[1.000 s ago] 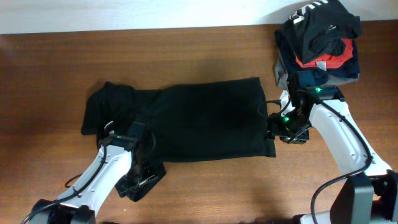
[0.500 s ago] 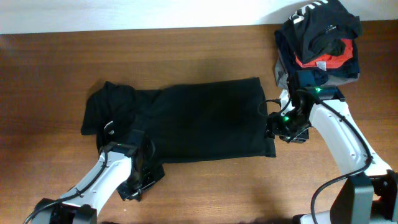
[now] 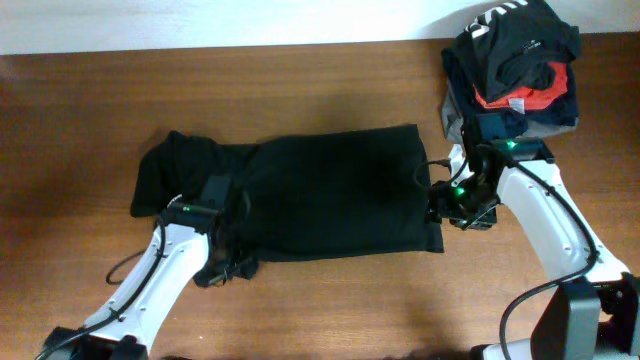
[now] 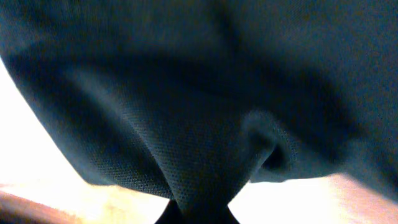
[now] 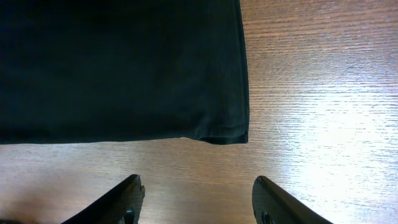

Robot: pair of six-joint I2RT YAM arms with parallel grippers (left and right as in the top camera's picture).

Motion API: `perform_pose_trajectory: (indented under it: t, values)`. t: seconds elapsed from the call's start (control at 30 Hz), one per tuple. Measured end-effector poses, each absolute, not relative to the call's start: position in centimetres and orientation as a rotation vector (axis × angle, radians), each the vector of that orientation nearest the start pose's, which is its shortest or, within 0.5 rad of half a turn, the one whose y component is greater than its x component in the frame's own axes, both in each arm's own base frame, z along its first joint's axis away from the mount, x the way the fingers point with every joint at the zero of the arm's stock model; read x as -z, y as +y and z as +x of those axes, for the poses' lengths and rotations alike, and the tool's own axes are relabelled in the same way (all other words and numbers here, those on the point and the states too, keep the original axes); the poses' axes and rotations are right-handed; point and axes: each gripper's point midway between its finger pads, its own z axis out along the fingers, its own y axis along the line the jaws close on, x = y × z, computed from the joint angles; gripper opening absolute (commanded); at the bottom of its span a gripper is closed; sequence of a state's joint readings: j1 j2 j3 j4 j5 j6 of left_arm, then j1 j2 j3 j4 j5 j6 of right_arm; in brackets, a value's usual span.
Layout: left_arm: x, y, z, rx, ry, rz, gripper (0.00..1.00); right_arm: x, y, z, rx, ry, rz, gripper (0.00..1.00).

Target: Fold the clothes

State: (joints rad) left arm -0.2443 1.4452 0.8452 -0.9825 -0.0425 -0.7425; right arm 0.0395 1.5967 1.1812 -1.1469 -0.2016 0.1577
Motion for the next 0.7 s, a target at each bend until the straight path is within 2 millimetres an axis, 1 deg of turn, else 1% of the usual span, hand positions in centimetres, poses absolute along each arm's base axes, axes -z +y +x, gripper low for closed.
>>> perform_pose_trajectory:
  t: [0.1,0.17,0.27,0.37,0.43,0.6,0.7]
  values:
    - [-5.3,-4.5,23.3,-0.057,2.983,-0.747,0.01,-8.2,4.5,27.5,-0.316,3.16,0.192,0.61]
    - [-5.6,-4.2,23.9,-0.057,2.962,-0.754,0.01,-7.2,4.5,27.4,-0.313,3.192,0.203,0.61]
    - [-5.7,-3.6,24.2,-0.064,2.948,-0.761,0.01,-5.4,4.5,26.9,-0.309,3.254,0.225,0.6]
    - [-5.7,-3.3,24.5,-0.068,2.943,-0.741,0.01,-4.2,4.4,26.4,-0.296,3.295,0.257,0.58]
    - [-5.7,-3.2,24.6,-0.068,2.942,-0.728,0.01,-3.7,4.3,26.1,-0.279,3.314,0.268,0.56]
    - [-5.8,-3.3,24.8,-0.064,2.94,-0.705,0.01,-2.5,4.0,25.4,-0.248,3.332,0.308,0.56]
    - [-5.8,-3.3,25.2,-0.056,2.931,-0.691,0.01,-1.8,3.9,25.3,-0.237,3.322,0.316,0.55]
